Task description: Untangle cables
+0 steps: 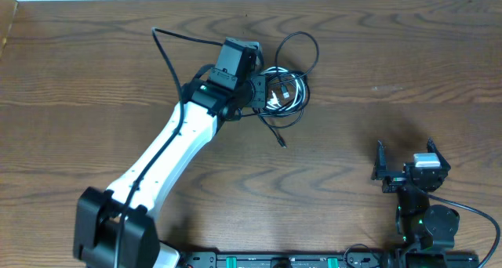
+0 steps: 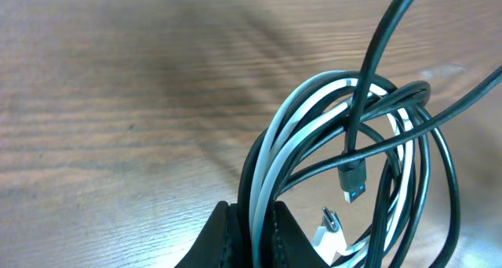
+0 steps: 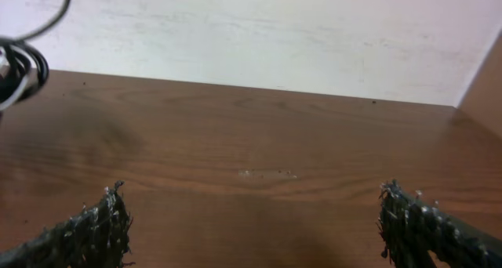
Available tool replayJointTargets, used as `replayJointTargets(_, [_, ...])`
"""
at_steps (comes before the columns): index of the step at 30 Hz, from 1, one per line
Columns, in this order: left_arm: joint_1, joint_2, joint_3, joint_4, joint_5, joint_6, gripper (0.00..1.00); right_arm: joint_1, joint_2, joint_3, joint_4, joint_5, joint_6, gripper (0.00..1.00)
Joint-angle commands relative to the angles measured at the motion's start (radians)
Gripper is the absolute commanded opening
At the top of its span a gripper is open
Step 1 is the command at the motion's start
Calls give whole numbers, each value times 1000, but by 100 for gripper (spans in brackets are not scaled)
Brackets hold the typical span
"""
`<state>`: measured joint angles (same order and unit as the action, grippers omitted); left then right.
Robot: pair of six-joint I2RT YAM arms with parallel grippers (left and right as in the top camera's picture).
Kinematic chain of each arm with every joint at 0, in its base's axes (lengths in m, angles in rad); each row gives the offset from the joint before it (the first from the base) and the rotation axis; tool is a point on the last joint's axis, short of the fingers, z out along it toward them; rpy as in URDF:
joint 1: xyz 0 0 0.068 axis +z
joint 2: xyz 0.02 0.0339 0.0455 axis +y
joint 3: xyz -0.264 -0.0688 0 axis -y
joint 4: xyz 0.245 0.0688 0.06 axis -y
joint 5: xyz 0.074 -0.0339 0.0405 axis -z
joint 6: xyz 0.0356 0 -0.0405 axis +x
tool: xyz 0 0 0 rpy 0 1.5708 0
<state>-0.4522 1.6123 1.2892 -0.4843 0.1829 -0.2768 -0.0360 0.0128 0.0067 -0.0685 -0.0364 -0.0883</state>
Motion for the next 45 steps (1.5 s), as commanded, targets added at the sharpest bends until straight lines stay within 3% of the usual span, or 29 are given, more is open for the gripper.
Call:
replayJointTargets(1, [4,-53,2,-1,45,71,7,-4,-6,-2,-4,1,-10,99])
replayJointTargets(18, [4,-65,2,20,46,74,7,-4,-6,-2,53,-13,4,99])
replayJointTargets(21, [4,-65,2,27,46,74,8,-4,-6,-2,97,-131,94,99])
replayJointTargets(26, [4,-65,2,41,47,68,8,-4,-6,-2,159,-462,377,99])
replayJointTargets(31, [4,-65,2,41,47,-56,8,-4,-6,-1,259,-546,504,99])
replayJointTargets(35, [4,-65,2,71,103,-130,8,-4,-6,-1,313,-446,520,99])
replayJointTargets(41, [4,-65,2,110,100,-531,7,-4,26,-1,265,-421,717,99])
replayJointTargets(45, [4,-64,2,109,100,-730,8,-3,84,-1,236,-481,882,99])
